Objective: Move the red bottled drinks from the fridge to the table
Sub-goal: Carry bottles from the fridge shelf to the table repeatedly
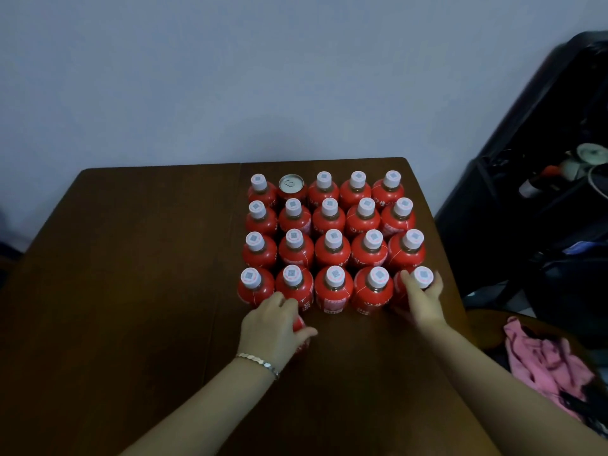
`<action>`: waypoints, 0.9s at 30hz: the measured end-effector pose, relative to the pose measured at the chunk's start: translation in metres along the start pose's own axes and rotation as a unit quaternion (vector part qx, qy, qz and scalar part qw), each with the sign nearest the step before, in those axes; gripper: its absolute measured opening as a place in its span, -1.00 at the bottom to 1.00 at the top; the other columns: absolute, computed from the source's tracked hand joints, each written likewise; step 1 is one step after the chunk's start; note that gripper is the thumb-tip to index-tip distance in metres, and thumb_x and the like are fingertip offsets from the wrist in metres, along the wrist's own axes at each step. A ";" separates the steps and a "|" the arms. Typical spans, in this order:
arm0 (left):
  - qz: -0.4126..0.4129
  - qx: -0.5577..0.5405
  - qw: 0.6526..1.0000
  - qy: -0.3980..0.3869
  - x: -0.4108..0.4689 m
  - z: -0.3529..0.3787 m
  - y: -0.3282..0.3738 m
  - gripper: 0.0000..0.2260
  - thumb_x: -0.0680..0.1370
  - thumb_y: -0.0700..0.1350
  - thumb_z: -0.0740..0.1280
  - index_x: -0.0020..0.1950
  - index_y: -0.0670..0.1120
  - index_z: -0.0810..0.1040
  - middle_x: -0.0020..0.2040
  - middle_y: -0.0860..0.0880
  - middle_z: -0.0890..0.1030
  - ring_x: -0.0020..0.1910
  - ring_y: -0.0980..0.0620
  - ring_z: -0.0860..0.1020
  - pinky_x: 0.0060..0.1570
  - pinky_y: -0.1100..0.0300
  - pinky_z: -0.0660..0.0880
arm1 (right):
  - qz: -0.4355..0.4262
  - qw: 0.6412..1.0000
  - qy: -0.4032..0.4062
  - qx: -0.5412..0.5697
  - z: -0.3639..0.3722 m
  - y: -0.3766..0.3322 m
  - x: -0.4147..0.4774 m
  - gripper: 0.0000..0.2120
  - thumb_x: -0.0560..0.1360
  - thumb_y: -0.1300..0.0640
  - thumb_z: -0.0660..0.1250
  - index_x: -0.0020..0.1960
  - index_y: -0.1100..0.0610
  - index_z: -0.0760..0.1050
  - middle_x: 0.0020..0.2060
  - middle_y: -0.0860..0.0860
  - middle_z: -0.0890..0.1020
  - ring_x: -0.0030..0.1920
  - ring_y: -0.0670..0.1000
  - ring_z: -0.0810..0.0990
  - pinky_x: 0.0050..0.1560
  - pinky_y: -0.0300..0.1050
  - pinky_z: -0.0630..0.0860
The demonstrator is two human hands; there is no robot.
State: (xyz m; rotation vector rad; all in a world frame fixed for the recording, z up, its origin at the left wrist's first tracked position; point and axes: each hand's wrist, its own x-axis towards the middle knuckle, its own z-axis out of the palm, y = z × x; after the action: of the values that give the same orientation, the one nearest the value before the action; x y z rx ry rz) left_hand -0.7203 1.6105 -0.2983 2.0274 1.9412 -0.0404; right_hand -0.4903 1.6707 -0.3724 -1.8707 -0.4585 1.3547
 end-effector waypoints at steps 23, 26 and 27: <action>-0.339 -0.468 0.816 0.032 -0.011 0.040 -0.051 -0.28 0.39 -0.07 0.50 0.46 -0.13 0.26 0.40 -0.14 0.39 0.39 -0.13 0.34 0.38 -0.03 0.28 | 0.034 0.939 -0.179 -0.293 0.038 0.055 -0.098 -0.65 0.55 0.17 0.25 0.32 0.18 0.38 -0.21 -0.05 0.48 -0.25 -0.11 0.46 -0.16 -0.22 0.46; -0.354 -0.468 0.809 0.043 -0.010 0.039 -0.045 -0.34 0.40 -0.05 0.48 0.42 -0.13 0.30 0.37 -0.14 0.42 0.37 -0.14 0.37 0.36 -0.02 0.29 | 0.024 0.929 -0.194 -0.314 0.037 0.057 -0.102 -0.67 0.55 0.17 0.25 0.30 0.17 0.40 -0.19 -0.04 0.50 -0.26 -0.10 0.47 -0.28 -0.29 0.41; -0.363 -0.468 0.804 0.048 -0.010 0.039 -0.041 -0.36 0.41 -0.03 0.48 0.41 -0.13 0.31 0.36 -0.15 0.43 0.36 -0.14 0.38 0.35 -0.02 0.29 | 0.025 0.926 -0.200 -0.319 0.037 0.058 -0.104 -0.67 0.55 0.17 0.25 0.30 0.16 0.40 -0.18 -0.04 0.50 -0.27 -0.11 0.48 -0.29 -0.29 0.41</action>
State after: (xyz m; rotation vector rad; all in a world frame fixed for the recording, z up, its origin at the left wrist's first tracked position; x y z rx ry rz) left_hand -0.7532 1.5910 -0.3417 0.6179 2.0512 0.7028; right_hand -0.5706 1.5778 -0.3546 -2.1045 -1.1862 1.7764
